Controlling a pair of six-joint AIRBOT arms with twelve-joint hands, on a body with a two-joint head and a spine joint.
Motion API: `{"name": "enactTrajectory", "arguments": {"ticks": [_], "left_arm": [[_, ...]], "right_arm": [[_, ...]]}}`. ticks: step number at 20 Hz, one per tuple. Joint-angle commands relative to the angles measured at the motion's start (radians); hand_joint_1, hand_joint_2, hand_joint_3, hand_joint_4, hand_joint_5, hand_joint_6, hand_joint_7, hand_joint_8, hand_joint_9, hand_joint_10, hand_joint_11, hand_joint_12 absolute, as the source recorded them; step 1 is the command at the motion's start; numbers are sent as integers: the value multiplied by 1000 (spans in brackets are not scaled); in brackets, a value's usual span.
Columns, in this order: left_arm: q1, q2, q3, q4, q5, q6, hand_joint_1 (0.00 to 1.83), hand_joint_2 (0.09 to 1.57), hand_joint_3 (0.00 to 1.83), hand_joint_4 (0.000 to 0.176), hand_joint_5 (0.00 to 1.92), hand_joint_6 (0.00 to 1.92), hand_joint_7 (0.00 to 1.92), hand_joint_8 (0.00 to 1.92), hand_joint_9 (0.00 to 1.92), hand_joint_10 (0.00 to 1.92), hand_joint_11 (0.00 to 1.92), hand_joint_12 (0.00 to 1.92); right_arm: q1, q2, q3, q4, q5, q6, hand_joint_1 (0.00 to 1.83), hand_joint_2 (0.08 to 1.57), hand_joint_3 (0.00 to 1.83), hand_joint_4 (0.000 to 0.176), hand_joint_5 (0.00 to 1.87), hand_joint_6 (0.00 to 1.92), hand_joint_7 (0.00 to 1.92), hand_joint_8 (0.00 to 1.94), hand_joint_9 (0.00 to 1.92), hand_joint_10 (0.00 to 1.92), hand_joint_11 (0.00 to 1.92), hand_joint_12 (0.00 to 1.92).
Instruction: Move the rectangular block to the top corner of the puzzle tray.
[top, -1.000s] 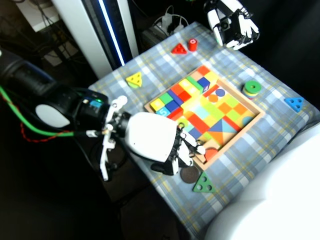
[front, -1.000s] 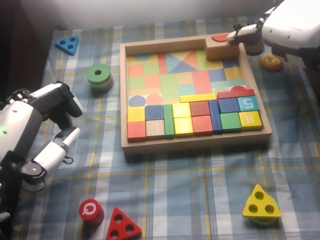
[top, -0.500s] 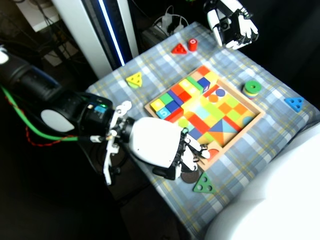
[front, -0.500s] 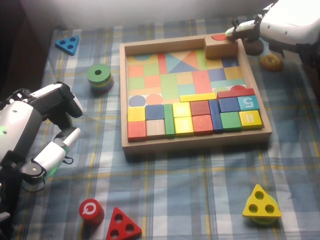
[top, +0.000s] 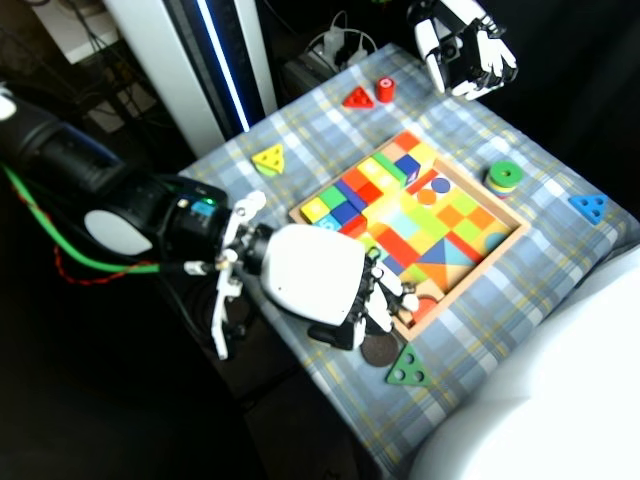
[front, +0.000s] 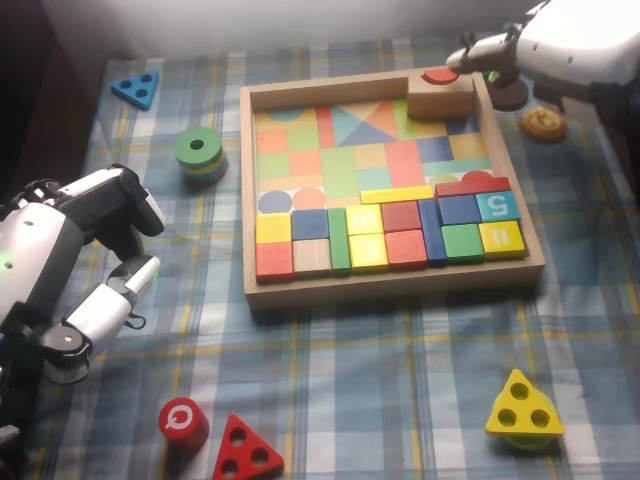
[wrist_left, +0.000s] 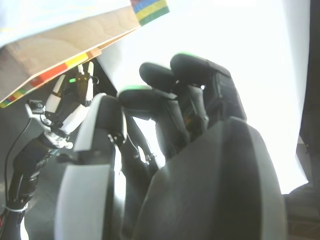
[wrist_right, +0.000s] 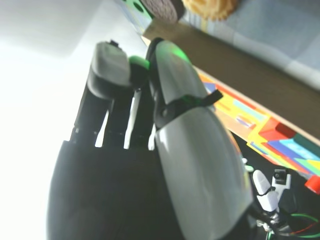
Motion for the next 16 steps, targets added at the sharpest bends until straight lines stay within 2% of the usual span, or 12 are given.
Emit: {"name": "enactTrajectory", "arguments": {"ticks": [1, 2, 3, 4, 5, 6, 7, 9, 10, 11, 14, 16], "left_arm": [[-3, 1, -1, 43, -113, -6, 1152, 1330, 0, 0, 497, 1443, 707, 1658, 471, 1499, 168, 1894], [-2, 1, -1, 43, -114, -6, 1152, 1332, 0, 0, 495, 1441, 704, 1664, 458, 1496, 139, 1891], [-1, 1, -1, 42, -114, -6, 1153, 1331, 0, 0, 496, 1440, 704, 1664, 462, 1494, 142, 1891], [-1, 1, -1, 42, -113, -6, 1147, 1338, 1, 0, 485, 1458, 693, 1681, 453, 1495, 140, 1872], [-1, 1, -1, 42, -113, -6, 1146, 1338, 0, 0, 482, 1468, 698, 1669, 453, 1454, 131, 1841], [-1, 1, -2, 41, -113, -6, 1144, 1339, 0, 0, 484, 1465, 693, 1677, 440, 1452, 123, 1850], [-1, 1, -1, 41, -114, -6, 1149, 1335, 0, 0, 490, 1455, 700, 1667, 447, 1467, 140, 1876], [-1, 1, -1, 38, -113, -7, 1152, 1332, 0, 0, 493, 1449, 706, 1657, 453, 1467, 138, 1857], [-1, 1, 0, 38, -114, -7, 1143, 1343, 2, 0, 475, 1470, 689, 1688, 442, 1477, 107, 1865], [-1, 1, 0, 39, -113, -8, 1143, 1344, 1, 0, 472, 1476, 689, 1688, 428, 1473, 90, 1863], [-1, 0, 1, 39, -113, -11, 1142, 1345, 0, 0, 469, 1476, 690, 1685, 438, 1451, 77, 1844], [-1, 0, 1, 39, -112, -11, 1139, 1345, 0, 0, 469, 1487, 691, 1678, 439, 1447, 84, 1851]], "right_arm": [[19, 13, -3, 24, 143, -8, 1582, 1236, 0, 47, 492, 3, 890, 1941, 1200, 1921, 1297, 1921], [19, 21, -10, 27, 150, -8, 1559, 1242, 1, 51, 480, 2, 904, 1941, 1193, 1921, 1293, 1921], [19, 21, -8, 27, 149, -8, 1545, 1245, 2, 37, 477, 2, 938, 1941, 1210, 1921, 1312, 1921], [19, 21, -7, 27, 149, -8, 1557, 1244, 1, 14, 477, 1, 998, 1941, 1238, 1921, 1342, 1921], [19, 21, -8, 29, 148, -8, 1553, 1239, 0, 2, 488, 5, 1012, 1941, 1244, 1921, 1353, 1921], [19, 21, -12, 28, 143, -8, 1575, 1229, 0, 0, 495, 5, 1002, 1941, 1239, 1921, 1352, 1921], [19, 21, -21, 15, 138, -8, 1563, 1237, 0, 17, 492, 2, 954, 1941, 1212, 1921, 1319, 1921], [19, 21, -35, -27, 126, -8, 1591, 1220, 0, 3, 523, 7, 965, 1941, 1257, 1921, 1351, 1921], [19, 20, -39, -44, 120, -8, 1568, 1230, 0, 20, 526, 5, 961, 1941, 1257, 1921, 1349, 1921], [19, 18, -43, -53, 117, -8, 1590, 1218, 0, 0, 535, 7, 967, 1941, 1258, 1921, 1355, 1921], [19, 13, -54, -91, 94, -8, 1562, 1216, 0, 0, 504, 1, 977, 1941, 1270, 1921, 1292, 1921], [18, 4, -55, -119, 68, -8, 1484, 1244, 9, 20, 468, 4, 954, 1941, 1282, 1921, 1197, 1921]]}}
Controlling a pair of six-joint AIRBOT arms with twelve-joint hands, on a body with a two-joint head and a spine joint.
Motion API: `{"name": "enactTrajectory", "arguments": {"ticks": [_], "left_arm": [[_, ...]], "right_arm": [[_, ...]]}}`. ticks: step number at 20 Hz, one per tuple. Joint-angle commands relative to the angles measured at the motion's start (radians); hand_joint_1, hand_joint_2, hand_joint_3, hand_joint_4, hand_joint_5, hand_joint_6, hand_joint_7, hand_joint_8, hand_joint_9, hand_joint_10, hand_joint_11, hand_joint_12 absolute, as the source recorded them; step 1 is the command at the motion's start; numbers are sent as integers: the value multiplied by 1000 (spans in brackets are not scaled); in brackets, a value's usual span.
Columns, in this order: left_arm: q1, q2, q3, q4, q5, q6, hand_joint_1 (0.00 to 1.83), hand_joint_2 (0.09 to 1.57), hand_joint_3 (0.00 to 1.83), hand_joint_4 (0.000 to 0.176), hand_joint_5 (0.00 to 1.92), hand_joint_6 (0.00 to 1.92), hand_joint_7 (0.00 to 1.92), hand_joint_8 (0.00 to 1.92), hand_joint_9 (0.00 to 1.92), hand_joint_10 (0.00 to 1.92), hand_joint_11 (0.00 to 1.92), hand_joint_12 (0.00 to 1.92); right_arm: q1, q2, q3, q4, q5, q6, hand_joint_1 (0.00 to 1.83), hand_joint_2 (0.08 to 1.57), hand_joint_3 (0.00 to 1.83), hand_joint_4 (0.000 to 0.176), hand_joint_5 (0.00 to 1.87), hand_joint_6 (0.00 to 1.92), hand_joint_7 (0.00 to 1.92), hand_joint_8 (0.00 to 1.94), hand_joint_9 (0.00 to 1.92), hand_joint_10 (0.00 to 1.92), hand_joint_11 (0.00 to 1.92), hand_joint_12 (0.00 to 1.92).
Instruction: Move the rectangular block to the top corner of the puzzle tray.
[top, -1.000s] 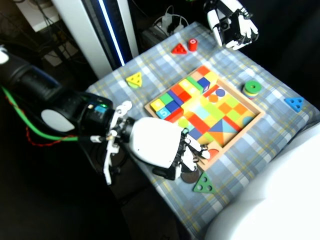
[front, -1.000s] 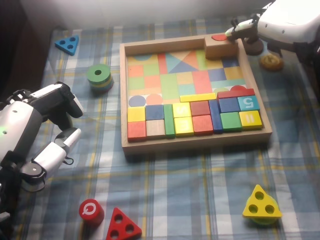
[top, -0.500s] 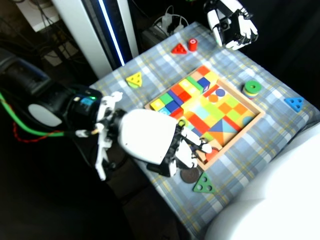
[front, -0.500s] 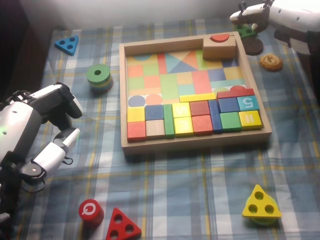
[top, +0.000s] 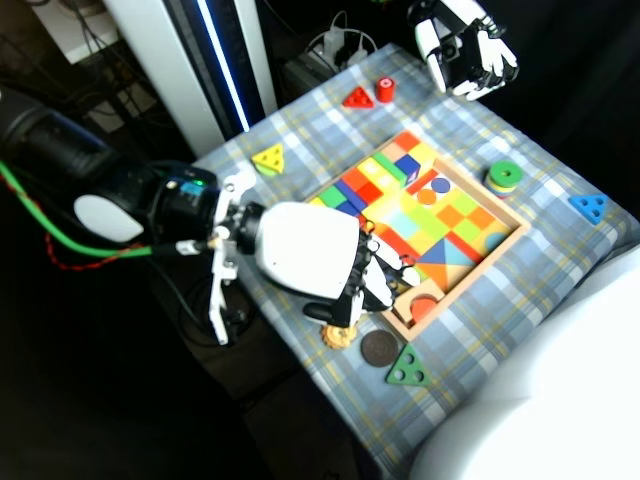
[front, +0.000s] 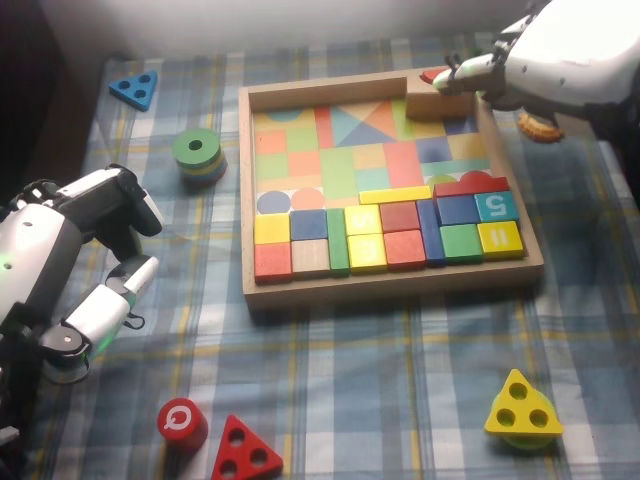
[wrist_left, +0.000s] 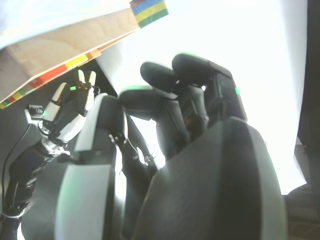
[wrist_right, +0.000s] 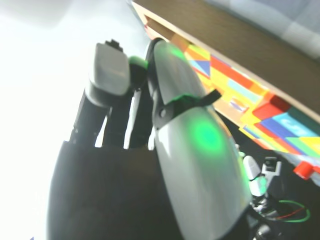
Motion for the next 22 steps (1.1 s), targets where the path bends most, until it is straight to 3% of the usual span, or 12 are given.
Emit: {"name": "enactTrajectory", "arguments": {"ticks": [1, 4, 7, 9, 11, 13, 14, 17, 18, 19, 20, 22], "left_arm": [[-1, 0, 3, 46, -112, -10, 1144, 1340, 0, 0, 475, 1481, 701, 1660, 450, 1436, 93, 1844], [-1, 1, 3, 47, -112, -10, 1142, 1345, 0, 0, 476, 1463, 683, 1699, 447, 1494, 121, 1877], [-1, 1, 3, 47, -112, -10, 1152, 1328, 0, 0, 500, 1447, 711, 1646, 457, 1477, 131, 1866], [-1, 1, 2, 48, -112, -10, 1145, 1334, 1, 0, 492, 1459, 701, 1663, 429, 1499, 85, 1889], [-1, 1, 2, 48, -113, -11, 1134, 1340, 2, 0, 538, 1556, 610, 1621, 421, 1507, 59, 1893], [-1, 1, 2, 48, -113, -11, 1153, 1325, 0, 0, 504, 1450, 716, 1628, 452, 1476, 96, 1873], [-1, 1, 2, 48, -113, -11, 1157, 1320, 0, 0, 510, 1438, 726, 1617, 462, 1443, 107, 1853], [-1, 1, 1, 48, -115, -12, 1140, 1332, 1, 0, 548, 1542, 624, 1599, 450, 1452, 57, 1864], [-1, 1, 0, 48, -116, -13, 1149, 1329, 0, 0, 506, 1466, 695, 1639, 457, 1456, 65, 1868], [-1, 1, 0, 48, -116, -13, 1151, 1329, 0, 0, 493, 1460, 710, 1641, 462, 1475, 102, 1910], [-1, 1, 0, 48, -116, -13, 1152, 1330, 0, 0, 491, 1457, 711, 1647, 453, 1497, 112, 1919], [1, 1, -1, 48, -116, -14, 1150, 1330, 0, 0, 495, 1451, 708, 1652, 450, 1512, 121, 1921]], "right_arm": [[17, -6, 0, 4, 84, -7, 1511, 1230, 1, 8, 476, 6, 977, 1941, 1293, 1921, 1247, 1921], [11, -28, 10, -20, 66, -8, 1510, 1198, 0, 33, 538, 16, 1038, 1941, 1279, 1921, 1280, 1921], [11, -45, 39, -22, 40, -9, 1509, 1204, 0, 45, 533, 6, 910, 1941, 1177, 1921, 1195, 1921], [11, -49, 53, -22, 31, -9, 1492, 1202, 0, 38, 521, 2, 946, 1941, 1202, 1921, 1200, 1921], [11, -49, 60, -22, 22, -10, 1497, 1195, 0, 52, 520, 1, 951, 1941, 1206, 1921, 1220, 1921], [11, -49, 64, -22, 10, -26, 1504, 1198, 0, 66, 517, 2, 864, 1941, 1145, 1921, 1194, 1921], [11, -49, 65, -22, 4, -37, 1524, 1193, 0, 51, 511, 1, 878, 1941, 1147, 1921, 1141, 1921], [11, -48, 63, -21, 1, -39, 1525, 1193, 0, 40, 497, 8, 793, 1941, 1086, 1921, 1101, 1921], [11, -44, 62, -21, 0, -39, 1530, 1192, 0, 45, 493, 6, 789, 1941, 1075, 1921, 1107, 1921], [11, -39, 61, -19, -1, -39, 1514, 1201, 2, 73, 492, 3, 767, 1941, 1056, 1921, 1074, 1921], [11, -34, 61, -7, 0, -39, 1503, 1210, 5, 87, 487, 1, 741, 1941, 1038, 1921, 1085, 1921], [11, -32, 62, 0, 0, -39, 1548, 1210, 2, 55, 488, 1, 793, 1941, 1081, 1921, 1158, 1921]]}}
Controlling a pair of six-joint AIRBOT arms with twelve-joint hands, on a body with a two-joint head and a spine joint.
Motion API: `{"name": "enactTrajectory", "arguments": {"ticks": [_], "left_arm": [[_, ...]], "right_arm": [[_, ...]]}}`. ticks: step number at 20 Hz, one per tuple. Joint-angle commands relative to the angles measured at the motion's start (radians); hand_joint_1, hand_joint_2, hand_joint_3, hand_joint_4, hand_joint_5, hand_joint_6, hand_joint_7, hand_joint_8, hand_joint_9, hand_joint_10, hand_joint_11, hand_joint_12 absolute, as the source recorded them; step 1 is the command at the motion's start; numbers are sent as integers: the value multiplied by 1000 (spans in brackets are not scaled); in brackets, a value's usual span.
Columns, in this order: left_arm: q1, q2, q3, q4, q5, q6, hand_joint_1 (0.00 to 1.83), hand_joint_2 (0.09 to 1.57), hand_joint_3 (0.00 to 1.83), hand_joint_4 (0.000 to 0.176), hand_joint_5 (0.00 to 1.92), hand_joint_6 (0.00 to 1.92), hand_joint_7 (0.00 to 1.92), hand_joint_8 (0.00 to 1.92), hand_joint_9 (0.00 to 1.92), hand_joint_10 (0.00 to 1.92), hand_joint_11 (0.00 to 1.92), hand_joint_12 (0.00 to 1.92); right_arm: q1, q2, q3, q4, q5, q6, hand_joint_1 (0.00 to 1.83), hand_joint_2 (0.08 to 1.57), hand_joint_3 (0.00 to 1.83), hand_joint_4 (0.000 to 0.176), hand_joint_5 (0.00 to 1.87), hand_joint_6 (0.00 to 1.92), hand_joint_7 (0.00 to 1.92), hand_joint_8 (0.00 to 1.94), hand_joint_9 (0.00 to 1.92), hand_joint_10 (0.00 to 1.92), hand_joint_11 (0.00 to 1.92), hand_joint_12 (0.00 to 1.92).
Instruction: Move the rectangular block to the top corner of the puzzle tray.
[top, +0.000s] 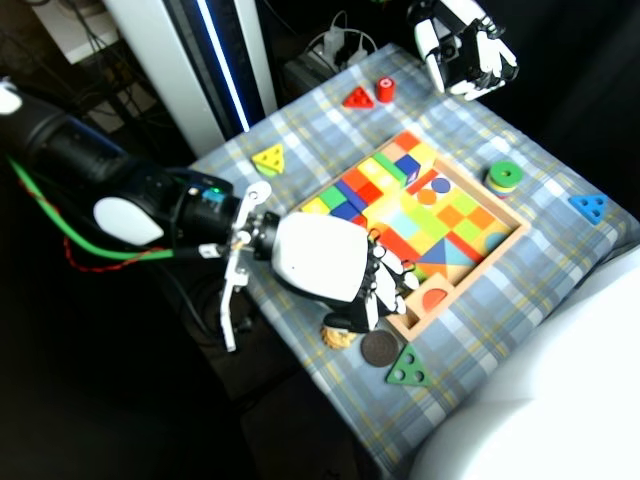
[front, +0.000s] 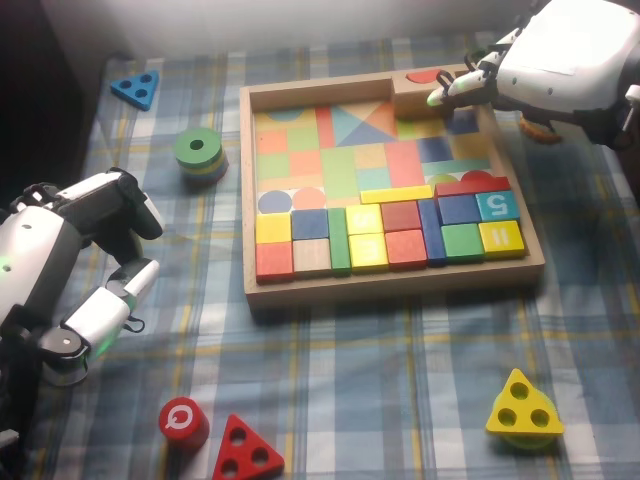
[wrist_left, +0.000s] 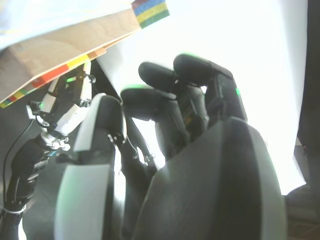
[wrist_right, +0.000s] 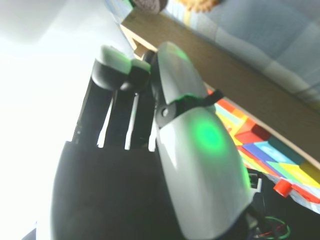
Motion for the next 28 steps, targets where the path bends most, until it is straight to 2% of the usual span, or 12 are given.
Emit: {"name": "enactTrajectory", "arguments": {"ticks": [1, 4, 7, 9, 10, 13, 16, 18, 22, 25, 26, 28], "left_arm": [[-4, 1, 0, 48, -116, -7, 1152, 1330, 0, 0, 500, 1439, 706, 1661, 452, 1515, 107, 1913], [-3, 1, 0, 48, -116, -8, 1142, 1333, 1, 0, 492, 1467, 704, 1649, 474, 1533, 172, 1921], [-3, 1, 0, 48, -116, -8, 1151, 1329, 0, 0, 502, 1444, 708, 1651, 458, 1509, 143, 1885], [-3, 1, 0, 47, -116, -8, 1154, 1329, 0, 0, 505, 1429, 705, 1664, 463, 1532, 166, 1902], [-3, 1, 0, 47, -116, -8, 1155, 1329, 0, 0, 502, 1426, 704, 1667, 457, 1528, 155, 1900], [-1, 1, 0, 46, -116, -9, 1151, 1333, 0, 0, 498, 1432, 700, 1675, 457, 1516, 153, 1903], [-1, 1, 0, 44, -116, -10, 1145, 1342, 1, 0, 483, 1447, 685, 1701, 445, 1518, 144, 1891], [1, 1, -1, 44, -116, -10, 1146, 1342, 0, 0, 481, 1455, 687, 1694, 440, 1474, 105, 1863], [1, 1, -1, 44, -117, -13, 1147, 1339, 0, 0, 471, 1486, 704, 1655, 466, 1369, 91, 1785], [9, 3, -4, 43, -129, -17, 1146, 1342, 1, 0, 465, 1486, 697, 1670, 458, 1379, 73, 1817], [13, 4, -4, 41, -135, -23, 1140, 1351, 1, 0, 457, 1489, 679, 1705, 438, 1405, 56, 1852], [17, 6, -4, 38, -140, -27, 1141, 1350, 0, 0, 461, 1488, 683, 1696, 464, 1433, 125, 1882]], "right_arm": [[7, 5, 5, 19, 60, -11, 1505, 1219, 4, 82, 482, 0, 756, 1941, 985, 1921, 964, 1921], [7, 6, 3, 19, 61, -12, 1548, 1211, 0, 51, 492, 2, 825, 1941, 1088, 1921, 1144, 1921], [7, 23, -1, 31, 63, -12, 1516, 1213, 1, 81, 499, 2, 869, 1941, 1107, 1921, 1227, 1921], [7, 31, -2, 39, 64, -12, 1530, 1208, 0, 58, 518, 5, 869, 1941, 1116, 1921, 1240, 1921], [7, 35, -3, 47, 68, -12, 1491, 1218, 3, 77, 524, 5, 878, 1941, 1126, 1921, 1255, 1921], [7, 59, -30, 68, 105, -12, 1521, 1229, 4, 83, 526, 2, 854, 1941, 1150, 1921, 1287, 1921], [8, 83, -55, 82, 133, -12, 1549, 1240, 5, 30, 510, 0, 900, 1941, 1221, 1921, 1340, 1921], [9, 92, -63, 87, 143, -12, 1494, 1245, 5, 49, 509, 0, 880, 1941, 1179, 1921, 1303, 1921], [8, 161, -127, 159, 241, -12, 1484, 1244, 1, 46, 521, 5, 976, 1941, 1233, 1921, 1286, 1921], [-2, 233, -206, 201, 346, -12, 1497, 1243, 0, 3, 516, 4, 1120, 1941, 1340, 1921, 1412, 1921], [-19, 274, -254, 224, 414, -12, 1444, 1251, 2, 33, 513, 1, 1152, 1941, 1369, 1921, 1430, 1921], [-71, 326, -320, 269, 520, -13, 1294, 1276, 13, 0, 467, 7, 1117, 1941, 1402, 1921, 1438, 1921]]}}
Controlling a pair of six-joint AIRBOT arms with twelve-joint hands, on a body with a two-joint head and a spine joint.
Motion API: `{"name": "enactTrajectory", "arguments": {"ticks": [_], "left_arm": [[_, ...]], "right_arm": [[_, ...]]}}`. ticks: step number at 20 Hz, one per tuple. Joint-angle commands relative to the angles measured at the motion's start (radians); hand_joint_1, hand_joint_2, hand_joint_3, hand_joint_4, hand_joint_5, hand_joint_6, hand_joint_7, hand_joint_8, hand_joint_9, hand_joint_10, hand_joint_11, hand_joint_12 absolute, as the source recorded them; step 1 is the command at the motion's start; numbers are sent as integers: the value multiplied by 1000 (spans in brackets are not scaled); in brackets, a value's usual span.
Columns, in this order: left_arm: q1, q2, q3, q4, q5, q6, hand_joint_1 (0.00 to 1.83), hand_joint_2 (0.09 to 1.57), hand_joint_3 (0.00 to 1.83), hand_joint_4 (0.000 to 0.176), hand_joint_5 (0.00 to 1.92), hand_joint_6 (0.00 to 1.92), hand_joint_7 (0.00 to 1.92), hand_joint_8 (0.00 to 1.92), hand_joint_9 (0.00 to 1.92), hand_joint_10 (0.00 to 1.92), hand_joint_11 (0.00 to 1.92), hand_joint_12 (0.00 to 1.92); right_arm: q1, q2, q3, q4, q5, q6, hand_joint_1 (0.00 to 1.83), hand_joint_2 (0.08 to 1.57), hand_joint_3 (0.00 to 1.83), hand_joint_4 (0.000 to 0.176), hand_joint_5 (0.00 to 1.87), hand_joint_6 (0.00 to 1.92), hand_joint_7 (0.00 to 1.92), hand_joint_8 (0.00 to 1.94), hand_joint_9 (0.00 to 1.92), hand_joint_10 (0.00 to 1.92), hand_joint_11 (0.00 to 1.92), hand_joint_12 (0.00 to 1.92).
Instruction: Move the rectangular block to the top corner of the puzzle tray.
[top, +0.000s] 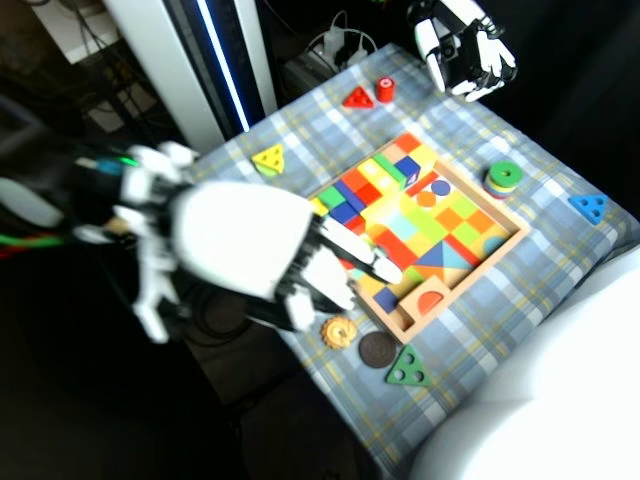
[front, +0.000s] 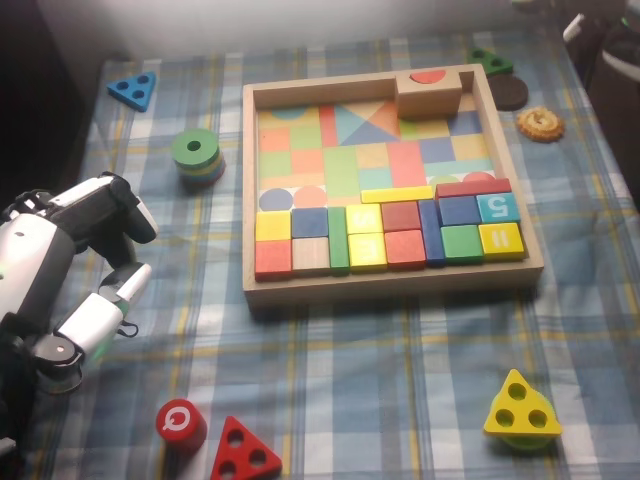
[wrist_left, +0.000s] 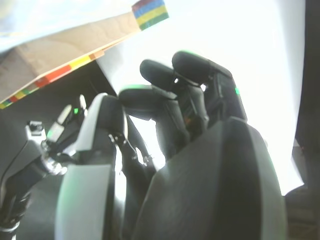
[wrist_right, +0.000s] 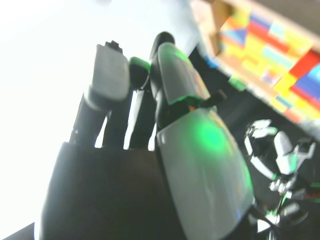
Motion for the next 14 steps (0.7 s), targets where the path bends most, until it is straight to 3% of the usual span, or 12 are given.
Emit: {"name": "enactTrajectory", "arguments": {"ticks": [1, 2, 3, 4, 5, 6, 7, 9, 10, 12, 14], "left_arm": [[-1, 8, 1, 41, -123, -8, 1140, 1350, 0, 0, 462, 1487, 682, 1697, 464, 1403, 134, 1832], [3, 9, -1, 37, -129, -9, 1140, 1350, 0, 0, 462, 1487, 682, 1697, 464, 1403, 134, 1832], [7, 11, -3, 33, -135, -9, 1136, 1352, 1, 0, 461, 1496, 677, 1702, 461, 1384, 143, 1812], [9, 13, -5, 31, -138, -9, 1136, 1352, 0, 0, 464, 1491, 677, 1703, 469, 1383, 149, 1811], [11, 15, -7, 29, -140, -9, 1137, 1350, 0, 0, 475, 1474, 674, 1712, 461, 1409, 164, 1833], [12, 18, -9, 27, -142, -9, 1130, 1354, 1, 0, 470, 1485, 665, 1722, 437, 1445, 155, 1868], [14, 20, -10, 25, -144, -9, 1132, 1353, 0, 0, 472, 1481, 668, 1718, 430, 1471, 163, 1887], [16, 21, -13, 20, -152, -8, 1129, 1353, 0, 0, 468, 1491, 670, 1711, 419, 1463, 147, 1878], [16, 21, -14, 19, -154, -8, 1129, 1353, 0, 0, 469, 1491, 669, 1712, 417, 1461, 145, 1876], [19, 20, -15, 16, -158, -8, 1126, 1357, 1, 0, 453, 1513, 670, 1708, 412, 1463, 144, 1875], [18, 19, -15, 15, -154, -8, 1124, 1359, 0, 0, 446, 1526, 670, 1703, 415, 1439, 195, 1839]], "right_arm": [[-3, 8, -11, 33, 195, -4, 757, 1328, 23, 0, 371, 19, 925, 1941, 1206, 1921, 1231, 1921], [-39, 21, -36, 53, 246, -5, 757, 1328, 23, 0, 371, 19, 925, 1941, 1206, 1921, 1231, 1921], [-80, 31, -60, 80, 297, -10, 409, 1360, 17, 0, 298, 10, 766, 1813, 949, 1921, 957, 1921], [-114, 36, -78, 103, 337, -20, 179, 1372, 8, 0, 262, 3, 684, 1559, 751, 1874, 725, 1921], [-166, 42, -106, 146, 396, -49, 35, 1313, 0, 7, 231, 3, 587, 888, 609, 1156, 419, 1594], [-220, 46, -136, 194, 460, -89, 6, 1253, 0, 21, 201, 12, 454, 312, 473, 559, 220, 1251], [-262, 46, -157, 222, 501, -114, 0, 1249, 0, 14, 196, 4, 374, 77, 417, 229, 71, 1167], [-372, 45, -212, 300, 620, -174, 0, 1175, 0, 35, 198, 7, 217, 6, 193, 24, 2, 645], [-408, 38, -226, 327, 658, -174, 0, 1155, 0, 2, 206, 4, 182, 7, 144, 12, 0, 502], [-523, 4, -258, 420, 768, -174, 0, 1096, 0, 0, 202, 0, 116, 0, 103, 0, 0, 418], [-583, -26, -283, 489, 829, -174, 0, 1081, 0, 11, 220, 8, 111, 5, 104, 3, 0, 405]]}}
